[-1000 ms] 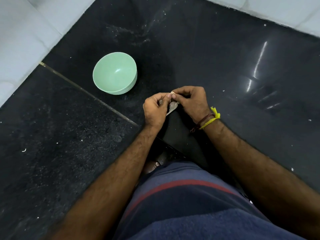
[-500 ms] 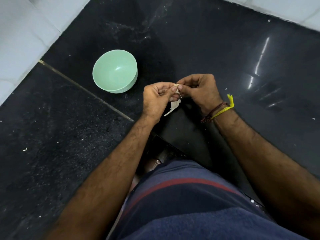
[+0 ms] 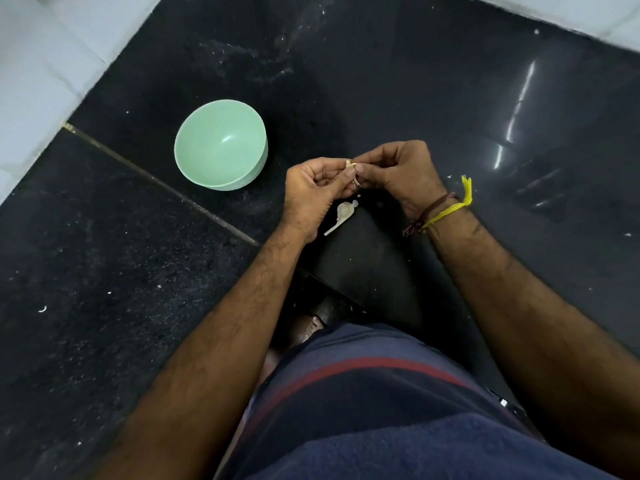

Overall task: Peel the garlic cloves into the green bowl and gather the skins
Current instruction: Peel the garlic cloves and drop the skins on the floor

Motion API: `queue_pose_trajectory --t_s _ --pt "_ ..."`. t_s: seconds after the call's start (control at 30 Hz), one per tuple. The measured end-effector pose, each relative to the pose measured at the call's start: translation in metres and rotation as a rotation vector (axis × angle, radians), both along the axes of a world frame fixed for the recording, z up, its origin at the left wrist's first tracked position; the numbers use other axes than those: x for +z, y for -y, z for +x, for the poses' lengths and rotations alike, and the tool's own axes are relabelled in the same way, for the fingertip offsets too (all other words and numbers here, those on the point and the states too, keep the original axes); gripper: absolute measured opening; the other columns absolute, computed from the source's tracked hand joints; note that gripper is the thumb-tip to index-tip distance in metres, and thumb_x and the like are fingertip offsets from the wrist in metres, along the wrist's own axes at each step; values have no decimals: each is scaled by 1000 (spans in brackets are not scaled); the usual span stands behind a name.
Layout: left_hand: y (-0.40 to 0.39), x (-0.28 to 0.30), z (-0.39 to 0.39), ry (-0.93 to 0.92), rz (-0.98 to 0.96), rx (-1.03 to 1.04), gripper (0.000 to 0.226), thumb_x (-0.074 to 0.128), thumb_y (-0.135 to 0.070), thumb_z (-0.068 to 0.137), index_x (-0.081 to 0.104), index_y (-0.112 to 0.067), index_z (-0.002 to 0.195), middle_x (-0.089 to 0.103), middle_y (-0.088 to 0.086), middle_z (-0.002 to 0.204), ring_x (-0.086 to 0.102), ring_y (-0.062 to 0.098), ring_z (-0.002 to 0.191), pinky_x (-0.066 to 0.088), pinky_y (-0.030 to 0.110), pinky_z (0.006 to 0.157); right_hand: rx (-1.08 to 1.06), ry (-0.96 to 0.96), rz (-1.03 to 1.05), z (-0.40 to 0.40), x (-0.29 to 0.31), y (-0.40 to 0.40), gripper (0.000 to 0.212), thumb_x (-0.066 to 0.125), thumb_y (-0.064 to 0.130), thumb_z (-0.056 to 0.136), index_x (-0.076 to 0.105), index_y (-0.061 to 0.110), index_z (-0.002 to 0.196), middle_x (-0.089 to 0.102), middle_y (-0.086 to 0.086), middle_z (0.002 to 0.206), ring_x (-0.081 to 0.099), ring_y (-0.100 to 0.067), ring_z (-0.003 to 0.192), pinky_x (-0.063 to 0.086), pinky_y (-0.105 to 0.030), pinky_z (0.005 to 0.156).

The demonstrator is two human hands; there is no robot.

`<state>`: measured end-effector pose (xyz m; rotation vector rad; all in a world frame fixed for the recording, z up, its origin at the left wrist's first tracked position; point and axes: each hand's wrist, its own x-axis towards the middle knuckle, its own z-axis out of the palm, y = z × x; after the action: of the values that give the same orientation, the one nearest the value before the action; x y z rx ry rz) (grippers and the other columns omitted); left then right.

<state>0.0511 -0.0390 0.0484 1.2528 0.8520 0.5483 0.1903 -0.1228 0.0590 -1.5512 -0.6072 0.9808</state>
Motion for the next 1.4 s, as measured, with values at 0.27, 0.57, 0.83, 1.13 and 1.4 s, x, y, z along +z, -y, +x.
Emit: queue_pose_trajectory --t_s 0.27,0.57,0.83,1.13,1.4 --pt "-8 -7 10 -32 -102 -19 8 65 -6 97 68 0 101 71 7 78 66 11 64 55 23 63 8 435 -8 2 2 -10 7 79 8 79 76 13 82 73 4 74 70 -3 72 58 -23 68" --pt "-14 0 6 -58 98 -62 12 76 -4 87 73 1 98 75 11 79 72 19 70 60 25 67 -27 -192 -101 8 9 -13 7 74 -2 83 71 5 80 71 -6 71 69 -14 64 60 -27 66" --pt "-15 -4 13 -195 298 -53 6 70 -8 93 75 -5 96 75 9 79 71 13 66 60 27 65 -60 -23 -104 4 7 -13 11 71 -2 87 69 6 79 69 -11 74 66 -17 65 60 -35 71" --pt "-46 -9 23 -598 578 -120 6 75 -20 89 75 -18 83 65 -11 69 56 -2 59 49 15 61 62 691 -311 13 -8 -23 5 78 12 81 76 15 85 73 1 84 64 -7 78 48 -12 72" --pt "-43 -16 19 -593 592 -131 37 79 -16 85 71 -16 121 64 -8 81 57 4 70 56 25 83 -44 869 -330 2 -23 -8 11 69 12 86 76 14 95 68 -7 97 63 -23 92 43 -23 79"
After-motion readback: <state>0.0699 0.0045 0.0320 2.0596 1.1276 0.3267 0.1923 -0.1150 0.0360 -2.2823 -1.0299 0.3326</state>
